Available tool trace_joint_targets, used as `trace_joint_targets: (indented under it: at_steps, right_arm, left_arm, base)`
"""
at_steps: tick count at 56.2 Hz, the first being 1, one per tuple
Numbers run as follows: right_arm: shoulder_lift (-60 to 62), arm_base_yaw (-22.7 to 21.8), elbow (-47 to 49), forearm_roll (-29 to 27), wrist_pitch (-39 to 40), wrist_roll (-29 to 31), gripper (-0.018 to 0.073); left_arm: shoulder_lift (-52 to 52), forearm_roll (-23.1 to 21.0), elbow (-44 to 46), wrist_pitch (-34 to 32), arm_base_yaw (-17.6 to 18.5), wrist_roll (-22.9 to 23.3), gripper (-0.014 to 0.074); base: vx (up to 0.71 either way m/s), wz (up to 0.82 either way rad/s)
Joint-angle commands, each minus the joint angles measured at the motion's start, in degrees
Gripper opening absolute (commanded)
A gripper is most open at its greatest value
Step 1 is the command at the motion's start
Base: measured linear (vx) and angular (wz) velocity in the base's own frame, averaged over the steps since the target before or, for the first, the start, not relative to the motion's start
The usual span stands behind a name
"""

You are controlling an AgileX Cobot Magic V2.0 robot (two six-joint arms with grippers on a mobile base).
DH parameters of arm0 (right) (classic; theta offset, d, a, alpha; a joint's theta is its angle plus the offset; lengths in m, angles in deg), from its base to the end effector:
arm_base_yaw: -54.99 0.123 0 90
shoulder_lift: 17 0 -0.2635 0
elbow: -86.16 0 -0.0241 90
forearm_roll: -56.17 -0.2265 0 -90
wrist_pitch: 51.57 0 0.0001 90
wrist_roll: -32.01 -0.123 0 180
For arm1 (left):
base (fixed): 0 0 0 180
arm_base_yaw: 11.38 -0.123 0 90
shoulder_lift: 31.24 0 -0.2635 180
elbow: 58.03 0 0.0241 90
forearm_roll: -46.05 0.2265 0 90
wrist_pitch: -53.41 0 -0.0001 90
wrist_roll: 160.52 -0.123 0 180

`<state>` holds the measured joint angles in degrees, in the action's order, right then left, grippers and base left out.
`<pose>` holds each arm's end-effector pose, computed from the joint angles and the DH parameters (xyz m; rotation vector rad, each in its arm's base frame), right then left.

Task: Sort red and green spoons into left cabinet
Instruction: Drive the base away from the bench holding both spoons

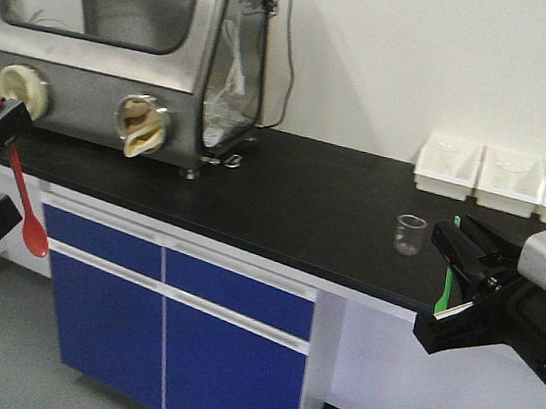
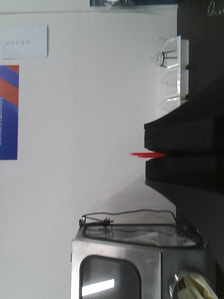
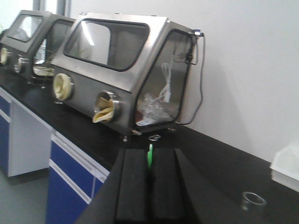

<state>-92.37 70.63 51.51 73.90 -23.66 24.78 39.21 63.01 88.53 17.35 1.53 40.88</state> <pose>0.2605 0.0911 0.3373 -0.4189 1.3959 0.2050 0.2396 -0.0766 0.3836 0.2088 1.2029 -0.4159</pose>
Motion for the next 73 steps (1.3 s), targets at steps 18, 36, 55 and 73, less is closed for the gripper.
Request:
trace_joint_targets:
  at_steps: [18, 36, 55, 73]
  right_arm:
    - [1.3, -0.1, 1.5, -0.2, 4.3, -0.1, -0.0009]
    - [1.3, -0.1, 1.5, -0.2, 4.3, -0.1, -0.0009]
    - [1.3, -0.1, 1.5, -0.2, 4.3, -0.1, -0.0009]
    - [1.3, -0.1, 1.5, -0.2, 4.3, -0.1, -0.0009]
  left_arm:
    - [-1.0, -1.2, 1.8, -3.8, 0.3, -0.1, -0.0006]
    - [-1.0, -1.2, 1.8, -3.8, 0.3, -0.1, -0.0006]
    - [-1.0, -1.2, 1.8, -3.8, 0.3, -0.1, -0.0006]
    - [-1.0, -1.2, 1.8, -3.8, 0.3, -0.1, -0.0006]
  base:
    - [0.05, 0.82]
    - [0.14, 0.74]
    - [0.19, 0.58]
    - [0.22, 0.54]
